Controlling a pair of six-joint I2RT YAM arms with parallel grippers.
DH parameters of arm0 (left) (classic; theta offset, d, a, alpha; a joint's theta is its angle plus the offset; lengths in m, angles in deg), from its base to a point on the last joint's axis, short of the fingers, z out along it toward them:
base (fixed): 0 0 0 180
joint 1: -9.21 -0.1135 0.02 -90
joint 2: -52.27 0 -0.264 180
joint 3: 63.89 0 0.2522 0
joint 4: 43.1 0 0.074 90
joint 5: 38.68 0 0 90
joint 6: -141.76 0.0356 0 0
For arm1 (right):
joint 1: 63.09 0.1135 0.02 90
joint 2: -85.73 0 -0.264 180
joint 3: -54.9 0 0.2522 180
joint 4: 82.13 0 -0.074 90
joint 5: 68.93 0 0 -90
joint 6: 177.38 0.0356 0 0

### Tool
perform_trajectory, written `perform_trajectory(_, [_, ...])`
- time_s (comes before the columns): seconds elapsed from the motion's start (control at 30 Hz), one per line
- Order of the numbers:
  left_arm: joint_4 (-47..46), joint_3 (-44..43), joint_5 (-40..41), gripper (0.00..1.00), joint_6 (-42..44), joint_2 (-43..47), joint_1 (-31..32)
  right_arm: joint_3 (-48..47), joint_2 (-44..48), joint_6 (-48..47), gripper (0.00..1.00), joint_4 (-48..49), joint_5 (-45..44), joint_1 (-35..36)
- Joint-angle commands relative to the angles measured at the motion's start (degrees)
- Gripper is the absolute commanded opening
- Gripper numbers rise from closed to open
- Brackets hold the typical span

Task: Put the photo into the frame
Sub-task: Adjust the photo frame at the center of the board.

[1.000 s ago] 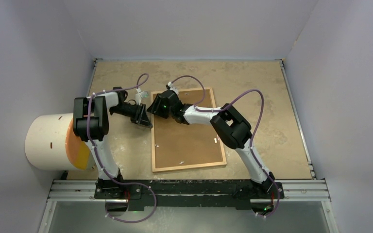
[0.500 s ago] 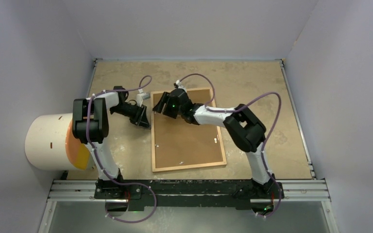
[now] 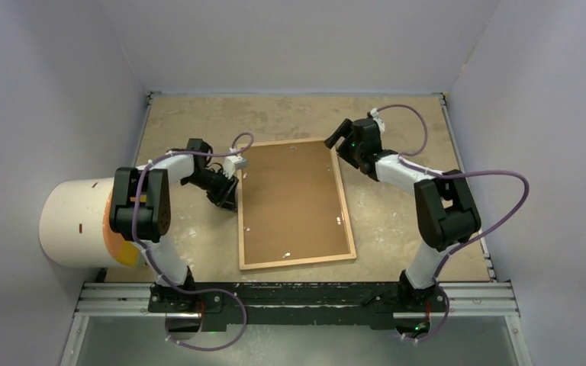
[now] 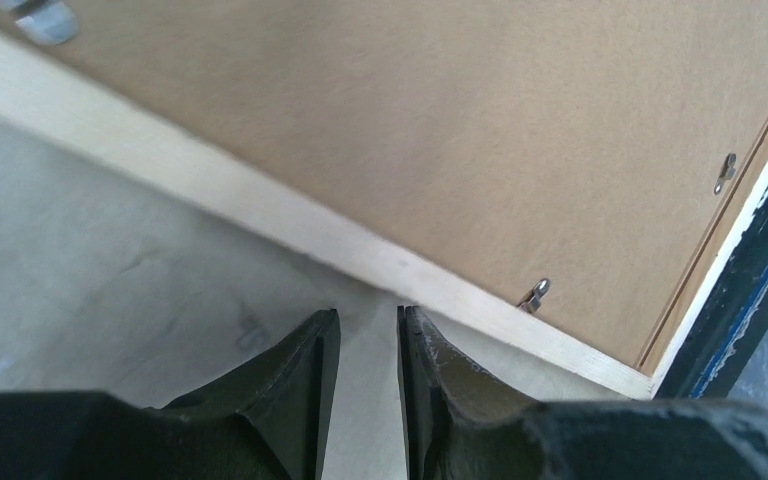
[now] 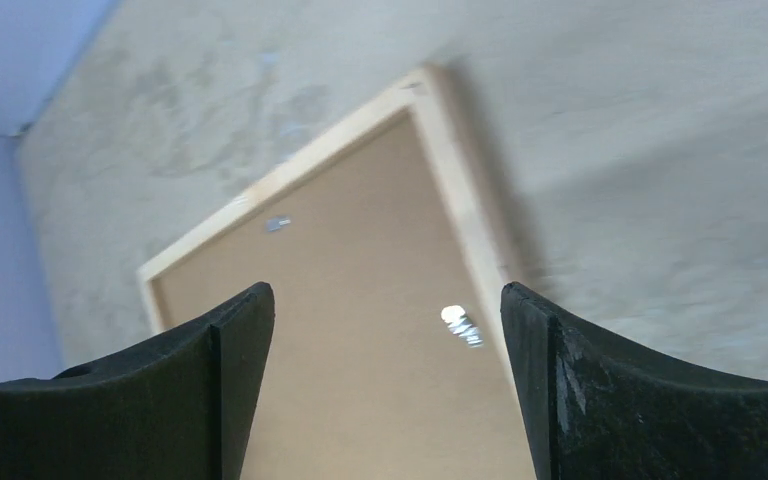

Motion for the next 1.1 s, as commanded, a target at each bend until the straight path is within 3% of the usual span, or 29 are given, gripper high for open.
perform_trajectory(0.0, [-3.8, 4.5, 10.4, 0.32, 0.9, -1.3, 4.1, -0.5, -2.7, -4.8, 0.86, -4.2, -0.3, -2.6])
perform_trajectory(0.27, [-4.0, 5.4, 11.4, 0.32, -0.1, -0.8, 7.7, -11.6, -15.5, -6.8, 0.87, -6.4, 7.5, -2.8])
perform_trajectory(0.4, [-4.5, 4.8, 10.4, 0.33, -1.7, -0.7, 12.4, -19.0, -21.5, -6.1, 0.87, -6.3, 11.9, -1.8])
perform_trajectory(0.6, [-4.4, -0.6, 9.8, 0.35, -5.9, -3.3, 23.7, -42.7, -35.0, -8.7, 0.90, -16.2, 14.4, 5.7])
perform_trajectory(0.67, [-3.3, -2.3, 9.3, 0.36, -5.9, -3.5, 26.3, -47.8, -37.4, -9.6, 0.97, -16.7, 16.4, 7.4])
perform_trajectory(0.73, [-1.2, -3.6, 8.4, 0.37, -4.6, -3.6, 27.8, -52.2, -39.1, -10.8, 0.99, -18.3, 17.9, 7.9])
perform_trajectory(0.87, [3.9, -3.6, 8.5, 0.39, -0.5, -1.0, 27.9, -54.0, -36.6, -15.2, 0.99, -22.8, 13.2, 7.1])
perform_trajectory(1.07, [16.3, -6.3, 10.6, 0.39, 7.9, 8.7, 26.0, -41.7, -21.8, -16.6, 0.99, -16.7, 2.2, 2.2])
